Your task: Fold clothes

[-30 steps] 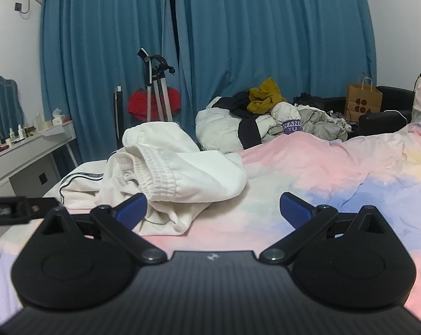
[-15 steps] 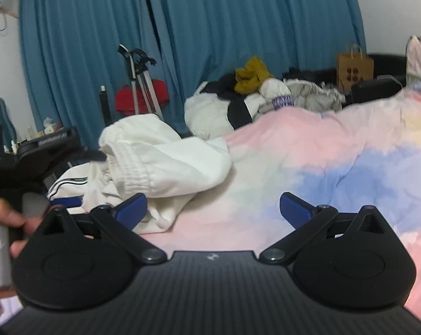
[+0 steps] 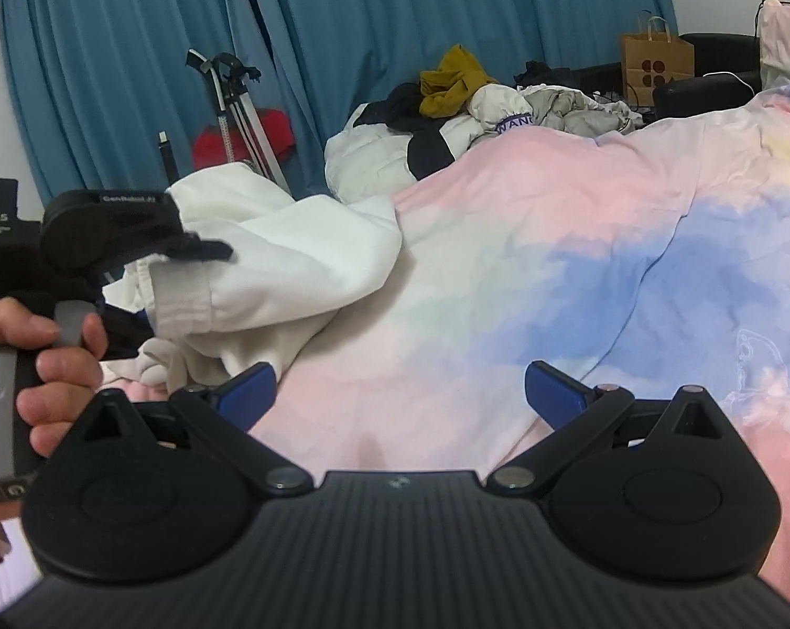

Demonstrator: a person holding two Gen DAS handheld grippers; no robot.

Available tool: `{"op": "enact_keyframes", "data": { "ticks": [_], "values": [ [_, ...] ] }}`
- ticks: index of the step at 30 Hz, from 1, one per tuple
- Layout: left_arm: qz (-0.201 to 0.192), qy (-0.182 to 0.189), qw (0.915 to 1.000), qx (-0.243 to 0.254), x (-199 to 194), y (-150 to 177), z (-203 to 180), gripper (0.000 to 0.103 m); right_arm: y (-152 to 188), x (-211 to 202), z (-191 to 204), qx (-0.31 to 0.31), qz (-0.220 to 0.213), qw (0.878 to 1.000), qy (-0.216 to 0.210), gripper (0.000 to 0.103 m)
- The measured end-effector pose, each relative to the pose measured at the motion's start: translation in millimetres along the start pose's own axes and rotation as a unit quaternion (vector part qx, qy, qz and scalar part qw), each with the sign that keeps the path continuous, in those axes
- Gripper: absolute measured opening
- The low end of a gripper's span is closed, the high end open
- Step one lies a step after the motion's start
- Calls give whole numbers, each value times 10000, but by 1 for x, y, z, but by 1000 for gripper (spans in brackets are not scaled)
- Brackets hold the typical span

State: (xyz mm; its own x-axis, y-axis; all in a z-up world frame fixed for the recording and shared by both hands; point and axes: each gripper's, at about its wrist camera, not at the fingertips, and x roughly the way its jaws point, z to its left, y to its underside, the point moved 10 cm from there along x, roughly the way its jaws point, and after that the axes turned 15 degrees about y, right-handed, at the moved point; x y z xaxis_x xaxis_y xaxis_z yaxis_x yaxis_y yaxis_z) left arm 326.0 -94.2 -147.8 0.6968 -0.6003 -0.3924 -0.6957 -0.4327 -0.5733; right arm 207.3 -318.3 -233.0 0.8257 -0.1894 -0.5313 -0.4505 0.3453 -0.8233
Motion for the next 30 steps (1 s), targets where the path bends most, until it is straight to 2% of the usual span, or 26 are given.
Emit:
{"op": "enact_keyframes", "data": {
  "ticks": [2,4,6,8,11,14,16,20,23,26,27,30],
  "values": [
    [3,-75,9998,178,-2,-4,-5,40,-2,-2,-2,36,-58,10000,-6,103],
    [-1,-182,9985,515,-8,-6,-16,26,-5,-6,-3,53,-156,9999,3,103],
    [15,-204,9966,803,-16,-2,-36,22,-8,-10,-5,69,-272,9996,17,103],
    [35,-167,9941,1072,-26,3,-58,19,-12,-15,-8,101,-361,9993,28,103],
    [101,113,9900,1401,-42,21,-97,18,-20,-27,-13,234,-500,9985,-5,103],
    [219,558,9840,1676,-59,52,-133,17,-28,-38,-21,397,-642,9971,6,103],
    [442,749,9811,1731,-64,83,-145,17,-33,-43,-28,503,-724,9961,19,103],
    [788,690,9817,1589,-63,134,-128,19,-36,-44,-40,627,-778,9950,43,103],
    [963,650,9848,1292,-63,152,-101,20,-32,-39,-45,599,-693,9958,86,103],
    [1252,805,9830,1077,-76,161,-82,24,-28,-35,-41,596,-598,9964,-58,103],
    [1376,814,9813,1076,-77,159,-75,29,-27,-34,-40,595,-566,9966,-107,103],
    [1708,712,9733,1358,-91,154,-63,39,-23,-36,-32,433,-621,9970,-157,103]
  ]
}}
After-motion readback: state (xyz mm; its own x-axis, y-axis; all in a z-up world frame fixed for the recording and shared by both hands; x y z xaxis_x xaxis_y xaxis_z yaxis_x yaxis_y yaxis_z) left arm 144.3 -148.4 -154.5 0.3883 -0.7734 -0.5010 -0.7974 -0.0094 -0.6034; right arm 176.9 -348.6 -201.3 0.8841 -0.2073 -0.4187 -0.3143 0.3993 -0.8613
